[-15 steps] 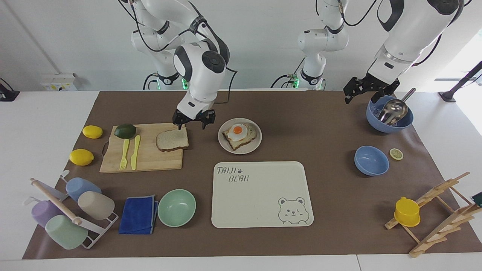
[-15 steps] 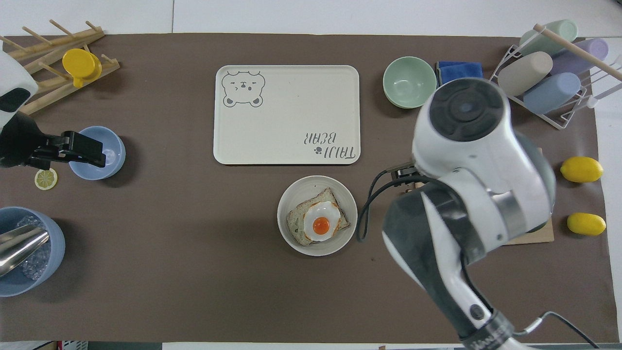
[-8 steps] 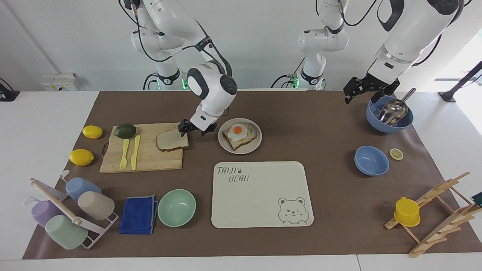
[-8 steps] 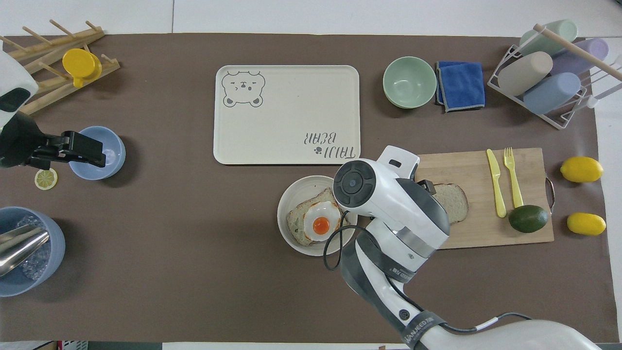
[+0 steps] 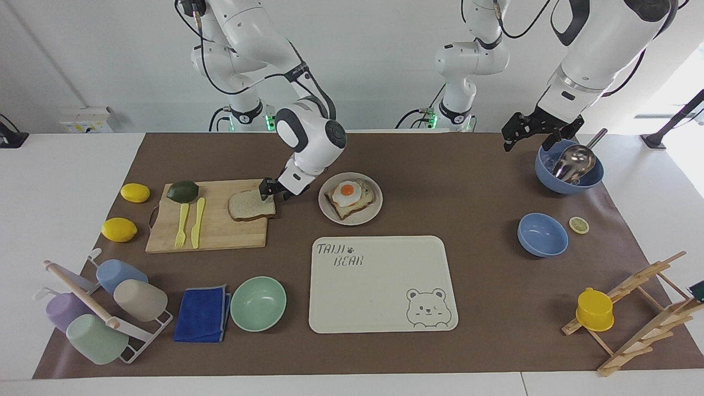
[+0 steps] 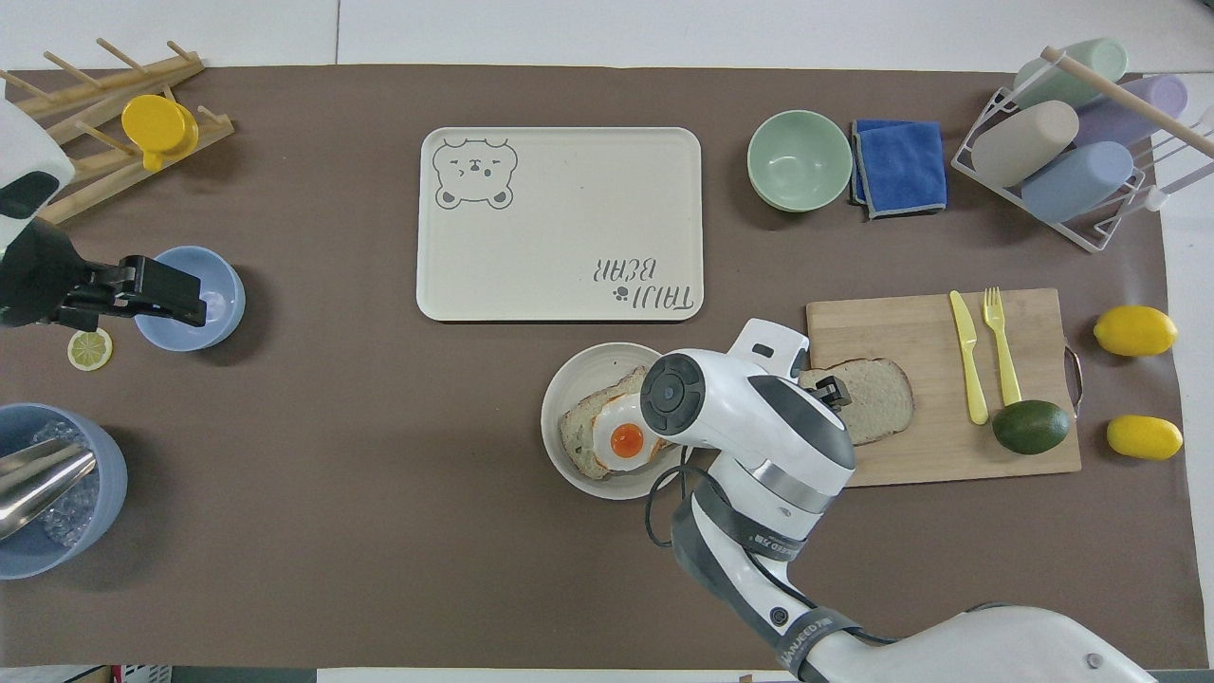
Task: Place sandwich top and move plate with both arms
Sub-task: 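Carry the bread slice with the right gripper over the egg toast plate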
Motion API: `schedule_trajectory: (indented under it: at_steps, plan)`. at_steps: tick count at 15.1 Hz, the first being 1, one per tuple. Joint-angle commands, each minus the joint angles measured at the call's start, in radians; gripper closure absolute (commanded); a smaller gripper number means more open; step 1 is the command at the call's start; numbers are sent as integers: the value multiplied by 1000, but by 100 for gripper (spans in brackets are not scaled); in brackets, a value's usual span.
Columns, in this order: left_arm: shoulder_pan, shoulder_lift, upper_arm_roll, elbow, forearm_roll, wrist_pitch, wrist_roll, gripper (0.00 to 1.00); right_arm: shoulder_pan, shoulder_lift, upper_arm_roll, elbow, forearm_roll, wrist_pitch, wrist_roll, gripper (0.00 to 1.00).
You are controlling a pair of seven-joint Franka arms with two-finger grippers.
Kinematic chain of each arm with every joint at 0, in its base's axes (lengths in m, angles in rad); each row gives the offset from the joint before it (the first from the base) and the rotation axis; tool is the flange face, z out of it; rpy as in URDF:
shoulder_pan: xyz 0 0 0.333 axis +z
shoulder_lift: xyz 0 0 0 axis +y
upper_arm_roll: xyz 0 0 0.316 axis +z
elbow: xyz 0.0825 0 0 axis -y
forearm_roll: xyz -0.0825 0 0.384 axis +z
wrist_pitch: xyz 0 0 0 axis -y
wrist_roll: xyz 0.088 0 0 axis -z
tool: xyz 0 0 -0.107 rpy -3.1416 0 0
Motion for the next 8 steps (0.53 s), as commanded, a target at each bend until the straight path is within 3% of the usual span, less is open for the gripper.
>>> schedule_trajectory:
  at_steps: [1,8]
  plan:
    - [14,-20,-13,-17,17,-5,7,0,-10,-22,4,-37,-27,19,27,24]
    - [14,-20,-13,-17,17,-5,7,0,-30,-24,4,-63,-31,29,28,27]
